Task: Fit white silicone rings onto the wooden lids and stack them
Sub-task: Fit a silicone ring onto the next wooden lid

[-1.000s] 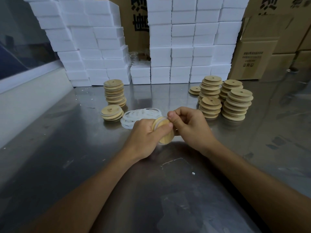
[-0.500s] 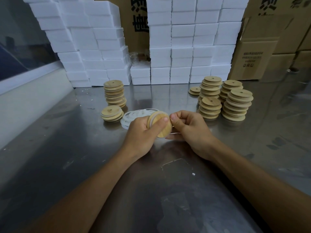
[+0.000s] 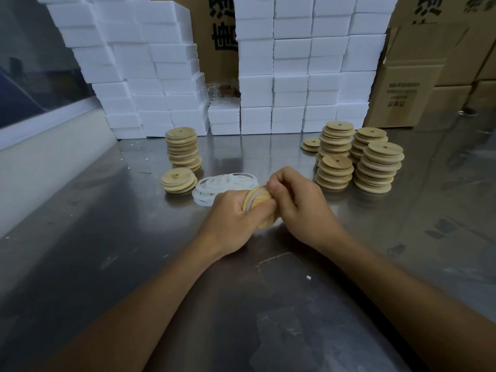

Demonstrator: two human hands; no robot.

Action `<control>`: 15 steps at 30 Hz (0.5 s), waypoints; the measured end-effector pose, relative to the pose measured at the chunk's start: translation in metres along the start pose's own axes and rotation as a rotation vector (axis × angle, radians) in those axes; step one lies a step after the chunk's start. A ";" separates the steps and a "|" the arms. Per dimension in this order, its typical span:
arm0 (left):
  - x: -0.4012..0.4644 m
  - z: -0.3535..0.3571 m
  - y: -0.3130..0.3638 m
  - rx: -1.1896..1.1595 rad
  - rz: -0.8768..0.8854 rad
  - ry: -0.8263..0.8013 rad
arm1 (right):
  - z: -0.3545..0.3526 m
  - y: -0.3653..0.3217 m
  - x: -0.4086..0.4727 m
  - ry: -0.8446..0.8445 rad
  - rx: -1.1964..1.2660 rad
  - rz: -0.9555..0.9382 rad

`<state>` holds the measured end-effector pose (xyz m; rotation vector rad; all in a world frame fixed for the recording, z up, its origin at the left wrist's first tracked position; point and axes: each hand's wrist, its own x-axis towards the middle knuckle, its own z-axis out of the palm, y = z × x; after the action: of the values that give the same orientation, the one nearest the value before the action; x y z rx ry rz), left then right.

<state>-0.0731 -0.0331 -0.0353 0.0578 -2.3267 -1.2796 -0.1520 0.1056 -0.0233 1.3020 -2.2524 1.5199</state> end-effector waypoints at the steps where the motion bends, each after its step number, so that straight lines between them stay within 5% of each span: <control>1: 0.000 0.000 0.000 0.008 0.008 0.012 | 0.003 0.000 0.000 0.007 0.098 0.084; 8: 0.003 -0.002 -0.002 -0.028 0.010 0.146 | 0.012 -0.002 0.001 0.021 0.547 0.372; 15: 0.007 -0.004 -0.005 -0.197 -0.095 0.235 | 0.010 0.001 0.001 -0.083 0.625 0.444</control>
<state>-0.0786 -0.0407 -0.0344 0.2425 -2.0129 -1.4579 -0.1497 0.0971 -0.0284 1.0146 -2.3124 2.5189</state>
